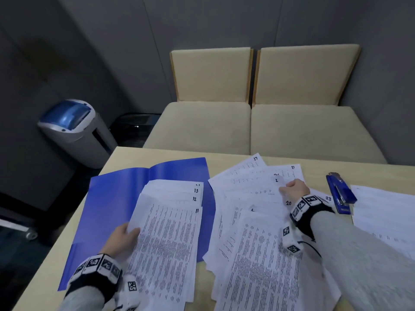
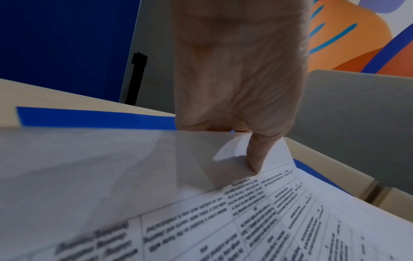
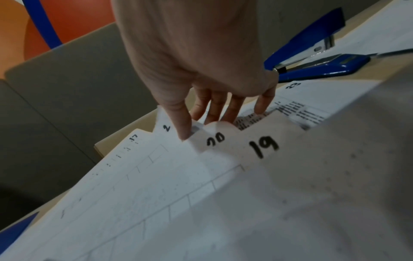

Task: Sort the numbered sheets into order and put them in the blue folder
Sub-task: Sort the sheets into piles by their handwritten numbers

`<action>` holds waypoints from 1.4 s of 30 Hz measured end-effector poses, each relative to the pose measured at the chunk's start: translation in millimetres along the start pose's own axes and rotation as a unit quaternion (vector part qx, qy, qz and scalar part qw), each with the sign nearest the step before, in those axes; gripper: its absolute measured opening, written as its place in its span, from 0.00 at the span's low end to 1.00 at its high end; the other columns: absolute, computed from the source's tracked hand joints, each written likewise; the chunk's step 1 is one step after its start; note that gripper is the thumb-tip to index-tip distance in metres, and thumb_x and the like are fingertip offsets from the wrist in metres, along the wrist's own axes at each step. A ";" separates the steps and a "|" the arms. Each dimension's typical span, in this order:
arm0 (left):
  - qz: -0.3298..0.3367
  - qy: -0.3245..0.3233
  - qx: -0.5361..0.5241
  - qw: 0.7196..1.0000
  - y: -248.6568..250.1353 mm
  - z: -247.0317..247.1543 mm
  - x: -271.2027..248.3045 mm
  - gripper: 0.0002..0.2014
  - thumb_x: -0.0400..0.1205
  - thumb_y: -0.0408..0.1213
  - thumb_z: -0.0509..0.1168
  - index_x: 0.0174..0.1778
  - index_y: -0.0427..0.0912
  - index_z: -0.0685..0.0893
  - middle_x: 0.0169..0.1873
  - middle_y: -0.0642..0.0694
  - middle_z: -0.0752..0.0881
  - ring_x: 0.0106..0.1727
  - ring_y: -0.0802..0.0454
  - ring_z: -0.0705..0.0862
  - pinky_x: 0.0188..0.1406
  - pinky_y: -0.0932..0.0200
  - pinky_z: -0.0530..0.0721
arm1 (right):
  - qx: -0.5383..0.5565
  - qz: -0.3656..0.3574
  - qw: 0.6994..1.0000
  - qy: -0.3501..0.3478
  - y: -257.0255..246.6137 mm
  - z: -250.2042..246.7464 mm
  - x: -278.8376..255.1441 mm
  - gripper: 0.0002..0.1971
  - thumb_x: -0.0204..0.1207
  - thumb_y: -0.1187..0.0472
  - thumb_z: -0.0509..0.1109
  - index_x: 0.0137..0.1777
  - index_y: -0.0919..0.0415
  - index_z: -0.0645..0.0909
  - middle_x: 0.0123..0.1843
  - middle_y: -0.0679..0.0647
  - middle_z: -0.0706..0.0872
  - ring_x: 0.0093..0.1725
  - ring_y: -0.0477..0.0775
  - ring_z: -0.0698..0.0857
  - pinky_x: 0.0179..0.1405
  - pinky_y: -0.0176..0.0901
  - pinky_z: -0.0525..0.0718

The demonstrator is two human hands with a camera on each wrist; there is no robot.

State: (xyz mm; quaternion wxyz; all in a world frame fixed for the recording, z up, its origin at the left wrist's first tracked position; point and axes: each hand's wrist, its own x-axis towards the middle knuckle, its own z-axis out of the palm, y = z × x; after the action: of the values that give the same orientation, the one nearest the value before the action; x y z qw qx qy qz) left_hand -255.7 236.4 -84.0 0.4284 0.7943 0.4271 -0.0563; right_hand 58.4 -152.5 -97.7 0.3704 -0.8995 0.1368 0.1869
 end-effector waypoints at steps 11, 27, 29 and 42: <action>0.034 0.211 0.189 0.958 50.4 6.4 13.3 0.22 0.79 0.41 0.67 0.67 0.39 0.73 0.64 0.33 0.71 0.63 0.32 0.74 0.64 0.33 0.69 | -0.050 -0.200 0.976 0.065 -4.6 -31.2 -24.1 0.10 0.71 0.58 0.74 0.33 0.56 0.76 0.40 0.51 0.86 0.43 0.53 0.81 0.52 0.47 0.62; 0.503 -0.025 0.252 0.826 228.1 173.9 -29.1 0.29 0.81 0.53 0.63 0.78 0.53 0.66 0.75 0.52 0.70 0.72 0.49 0.67 0.67 0.49 0.67 | 0.093 -0.321 0.942 0.017 22.6 -63.8 -118.1 0.05 0.78 0.62 0.69 0.41 0.62 0.80 0.39 0.51 0.85 0.41 0.44 0.82 0.43 0.30 0.77; 0.498 -0.042 0.280 0.820 241.3 175.3 -24.0 0.16 0.82 0.50 0.60 0.65 0.52 0.79 0.64 0.51 0.81 0.66 0.48 0.74 0.66 0.50 0.68 | 0.100 -0.321 0.941 0.017 21.0 -73.3 -120.8 0.05 0.79 0.63 0.68 0.42 0.61 0.79 0.40 0.50 0.84 0.42 0.46 0.82 0.46 0.34 0.78; 0.333 -0.255 0.157 0.894 272.3 157.5 -19.5 0.12 0.66 0.42 0.81 0.35 0.38 0.89 0.29 0.46 0.89 0.29 0.56 0.83 0.32 0.61 0.81 | 0.175 -0.265 0.942 0.111 26.8 -59.2 -119.3 0.09 0.71 0.63 0.77 0.33 0.55 0.81 0.35 0.47 0.86 0.36 0.44 0.83 0.39 0.34 0.80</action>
State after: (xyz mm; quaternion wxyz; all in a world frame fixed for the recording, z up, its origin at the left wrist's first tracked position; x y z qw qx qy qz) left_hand -26.6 36.4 -1.6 0.3856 0.9055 -0.0002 -0.1773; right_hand -44.5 -200.6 -23.2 0.5404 -0.8394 -0.0355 -0.0455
